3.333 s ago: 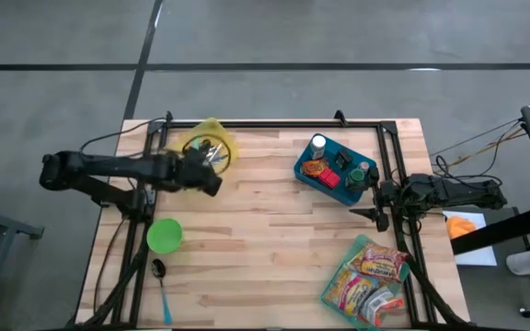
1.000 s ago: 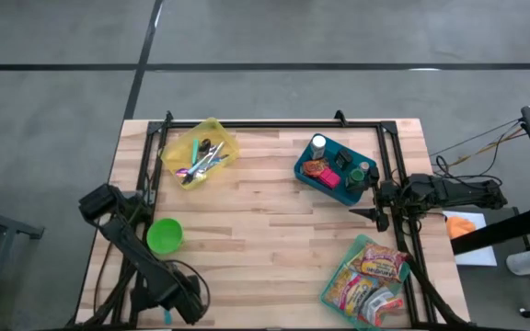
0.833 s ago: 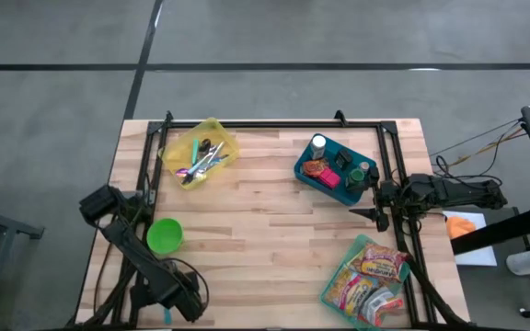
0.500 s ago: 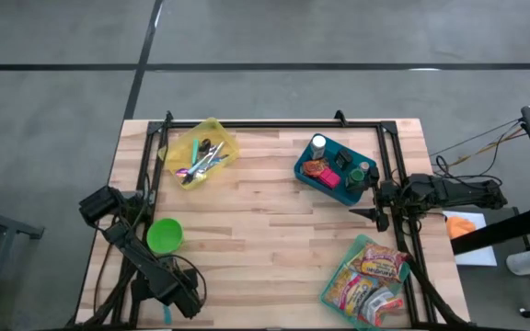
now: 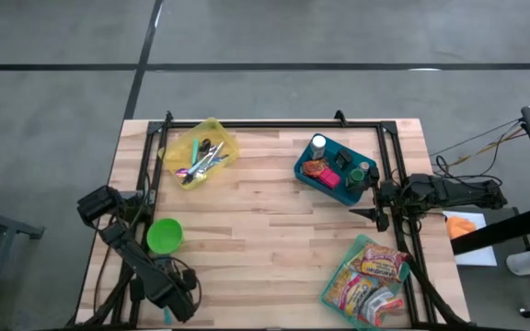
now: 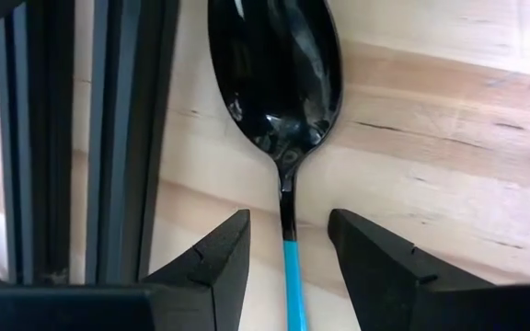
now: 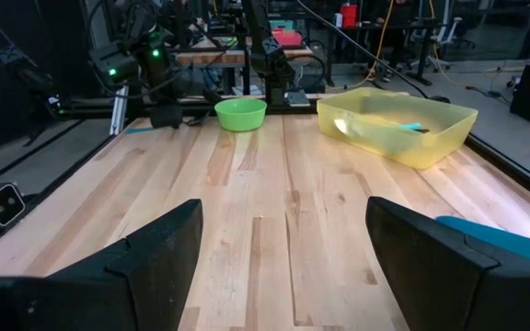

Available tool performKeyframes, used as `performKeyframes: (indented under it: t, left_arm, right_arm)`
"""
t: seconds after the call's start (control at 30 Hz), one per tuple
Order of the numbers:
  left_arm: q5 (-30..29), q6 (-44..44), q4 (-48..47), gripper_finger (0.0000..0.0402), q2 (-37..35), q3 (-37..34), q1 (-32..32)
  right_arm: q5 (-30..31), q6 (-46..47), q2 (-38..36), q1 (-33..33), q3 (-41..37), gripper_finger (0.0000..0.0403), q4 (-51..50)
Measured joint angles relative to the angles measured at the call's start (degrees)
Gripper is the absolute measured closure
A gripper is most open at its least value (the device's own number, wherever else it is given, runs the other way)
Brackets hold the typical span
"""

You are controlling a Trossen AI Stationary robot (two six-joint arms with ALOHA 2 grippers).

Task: Pick & Place Food Item
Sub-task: Put the dark blue spoon into the yellow bin

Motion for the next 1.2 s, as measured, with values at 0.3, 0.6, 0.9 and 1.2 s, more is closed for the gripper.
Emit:
performKeyframes:
  t: [0.3, 0.6, 0.9, 1.2]
  left_arm:
    - [-5.9, 1.2, 1.3, 0.0234, -0.2, 0.0, -0.1]
    - [-10.9, 1.9, 2.4, 0.0234, -0.9, 0.1, 0.0]
    - [-22.3, 4.4, 3.6, 0.0234, -1.9, 1.0, 0.6]
    - [-21.2, 6.1, 2.6, 0.0234, -2.4, 1.0, 1.0]
  right_arm:
    - [0.0, 0.1, 0.0, 0.0, 0.0, 0.0100, 0.0]
    - [0.0, 0.1, 0.0, 0.0, 0.0, 0.0100, 0.0]
    - [0.0, 0.1, 0.0, 0.0, 0.0, 0.0100, 0.0]
    - [0.0, 0.0, 0.0, 0.0, 0.0, 0.0100, 0.0]
